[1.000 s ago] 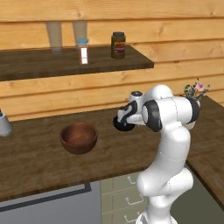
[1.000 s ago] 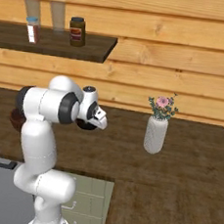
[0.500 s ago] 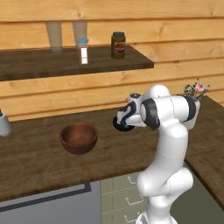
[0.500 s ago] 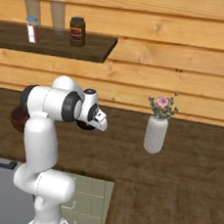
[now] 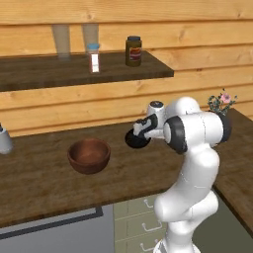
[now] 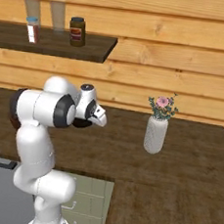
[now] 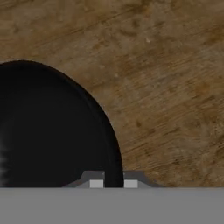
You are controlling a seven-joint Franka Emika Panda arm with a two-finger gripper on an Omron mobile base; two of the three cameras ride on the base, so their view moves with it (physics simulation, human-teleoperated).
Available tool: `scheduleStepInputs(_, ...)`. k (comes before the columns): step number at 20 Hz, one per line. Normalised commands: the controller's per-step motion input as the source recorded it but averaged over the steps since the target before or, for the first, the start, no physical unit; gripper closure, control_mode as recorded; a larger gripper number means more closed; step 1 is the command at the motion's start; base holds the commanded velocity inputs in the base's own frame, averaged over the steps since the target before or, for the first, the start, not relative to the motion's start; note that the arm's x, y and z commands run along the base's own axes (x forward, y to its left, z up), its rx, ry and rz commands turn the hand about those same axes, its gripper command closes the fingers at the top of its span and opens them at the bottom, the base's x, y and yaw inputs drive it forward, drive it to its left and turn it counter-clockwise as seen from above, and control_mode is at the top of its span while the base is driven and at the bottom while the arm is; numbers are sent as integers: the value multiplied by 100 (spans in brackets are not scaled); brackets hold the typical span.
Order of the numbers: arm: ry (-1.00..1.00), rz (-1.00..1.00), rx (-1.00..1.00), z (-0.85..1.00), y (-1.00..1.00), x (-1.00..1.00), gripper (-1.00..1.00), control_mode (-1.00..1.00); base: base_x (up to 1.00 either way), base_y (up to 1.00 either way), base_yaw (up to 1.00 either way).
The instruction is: Pick up the bowls on the counter and stack them on top of one another in the open cabinet. Place the smaller bowl on top of the larger bowl.
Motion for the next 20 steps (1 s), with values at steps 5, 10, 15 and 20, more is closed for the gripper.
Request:
scheduleStepInputs(5,-30,0,0,93,17,-72,100,-100,0,0,0)
scheduleStepInputs(10,-28,0,0,100,62,-48,100,-100,0,0,0)
scheduleStepInputs(15,-11,0,0,99,100,-31,100,-100,0,0,0)
scheduleStepInputs(20,8,3,0,48,100,-29,100,-100,0,0,0)
